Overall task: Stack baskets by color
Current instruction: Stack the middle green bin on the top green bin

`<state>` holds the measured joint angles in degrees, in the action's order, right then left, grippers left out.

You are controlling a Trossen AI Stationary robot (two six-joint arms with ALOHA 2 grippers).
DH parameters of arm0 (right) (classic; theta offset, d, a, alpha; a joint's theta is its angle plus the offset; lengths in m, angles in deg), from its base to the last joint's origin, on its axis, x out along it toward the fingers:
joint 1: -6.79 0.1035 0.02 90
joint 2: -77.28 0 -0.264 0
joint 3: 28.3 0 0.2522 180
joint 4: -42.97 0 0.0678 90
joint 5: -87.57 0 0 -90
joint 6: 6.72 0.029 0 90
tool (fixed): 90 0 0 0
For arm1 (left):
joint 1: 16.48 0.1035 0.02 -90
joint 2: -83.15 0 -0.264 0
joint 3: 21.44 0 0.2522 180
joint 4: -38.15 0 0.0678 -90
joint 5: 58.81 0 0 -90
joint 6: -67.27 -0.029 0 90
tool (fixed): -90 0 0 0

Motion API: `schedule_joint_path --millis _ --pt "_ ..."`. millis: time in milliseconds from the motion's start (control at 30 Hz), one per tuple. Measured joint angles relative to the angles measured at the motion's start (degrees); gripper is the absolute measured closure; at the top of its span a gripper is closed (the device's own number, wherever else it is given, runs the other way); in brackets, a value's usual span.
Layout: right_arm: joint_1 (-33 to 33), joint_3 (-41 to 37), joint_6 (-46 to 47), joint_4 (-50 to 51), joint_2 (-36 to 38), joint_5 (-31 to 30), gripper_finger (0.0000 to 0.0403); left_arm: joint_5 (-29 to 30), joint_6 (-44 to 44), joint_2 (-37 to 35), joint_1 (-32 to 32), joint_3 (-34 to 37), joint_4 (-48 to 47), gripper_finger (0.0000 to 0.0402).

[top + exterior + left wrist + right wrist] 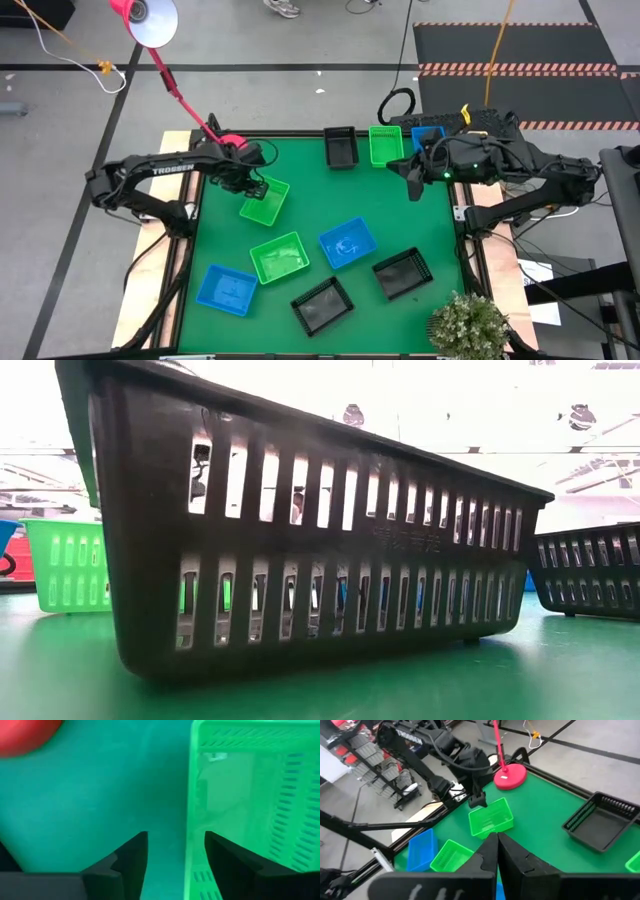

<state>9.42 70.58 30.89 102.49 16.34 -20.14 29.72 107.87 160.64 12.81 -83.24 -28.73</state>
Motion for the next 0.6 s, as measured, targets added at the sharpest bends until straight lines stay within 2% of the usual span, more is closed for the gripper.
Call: schedule_joint_path --millis 167,367,600 --pt "-1.53 0.00 -1.43 -0.03 0.00 0.00 0.0403 -0.51 -0.91 1.42 0.31 3.45 6.91 0.0267" --pt "-3.71 0.00 -0.44 -0.09 0.00 -0.16 0.0403 -0.93 -1.16 2.08 0.31 3.89 10.36 0.0380" --pt "-6.19 -2.04 6.39 -7.71 -0.90 -0.22 0.0384 -1.07 1.53 1.51 0.21 0.69 9.93 0.0390"
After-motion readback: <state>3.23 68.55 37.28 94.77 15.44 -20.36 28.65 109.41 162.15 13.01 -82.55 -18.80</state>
